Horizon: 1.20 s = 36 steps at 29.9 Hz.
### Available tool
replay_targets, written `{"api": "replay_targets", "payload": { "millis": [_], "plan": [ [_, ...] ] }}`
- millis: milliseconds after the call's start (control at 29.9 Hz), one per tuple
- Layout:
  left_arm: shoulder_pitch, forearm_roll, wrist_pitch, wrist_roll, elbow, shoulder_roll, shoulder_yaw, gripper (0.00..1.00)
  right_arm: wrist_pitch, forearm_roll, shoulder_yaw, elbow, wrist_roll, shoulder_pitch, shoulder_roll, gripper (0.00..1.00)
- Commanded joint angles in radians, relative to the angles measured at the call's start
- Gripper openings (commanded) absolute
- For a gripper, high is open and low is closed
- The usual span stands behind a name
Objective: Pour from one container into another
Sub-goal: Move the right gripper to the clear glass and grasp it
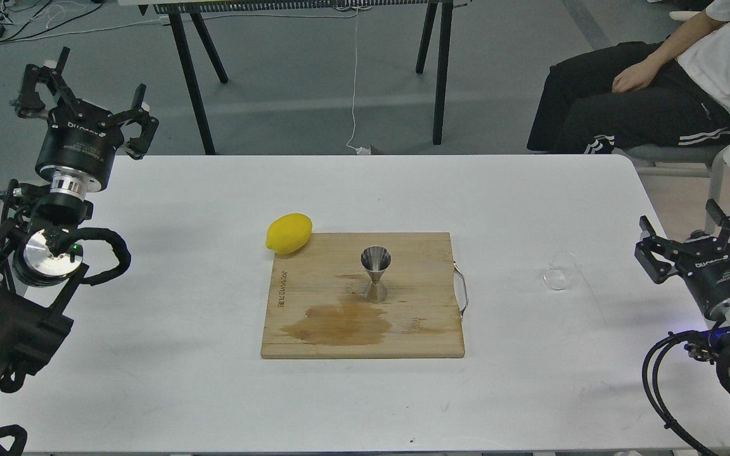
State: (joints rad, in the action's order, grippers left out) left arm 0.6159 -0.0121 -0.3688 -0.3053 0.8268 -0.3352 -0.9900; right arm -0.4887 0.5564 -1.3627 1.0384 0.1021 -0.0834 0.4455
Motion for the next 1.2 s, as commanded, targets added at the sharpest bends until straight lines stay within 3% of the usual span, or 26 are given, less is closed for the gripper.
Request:
{"api": "replay_targets", "payload": {
  "millis": [0,167,568,1169],
  "plan": [
    [0.001,0.0,0.001,0.0,0.0,-0.007,0.002,1.0,0.0,0.0,0.004,0.009,-0.001,-0.053,-0.071,1.0],
    [-0.001,0.0,0.004,-0.002,0.0,-0.022,-0.002,1.0,0.018,0.0,0.016,0.014,-0.001,-0.087,-0.117,1.0],
    [-0.005,0.001,0.004,-0.003,0.002,-0.053,-0.004,1.0,0.392,-0.03,0.025,0.046,-0.002,-0.012,-0.108,1.0],
    [-0.007,-0.002,0.004,-0.002,0.002,-0.064,0.002,1.0,0.446,-0.073,0.079,-0.007,-0.018,0.1,-0.151,0.96]
  ]
}}
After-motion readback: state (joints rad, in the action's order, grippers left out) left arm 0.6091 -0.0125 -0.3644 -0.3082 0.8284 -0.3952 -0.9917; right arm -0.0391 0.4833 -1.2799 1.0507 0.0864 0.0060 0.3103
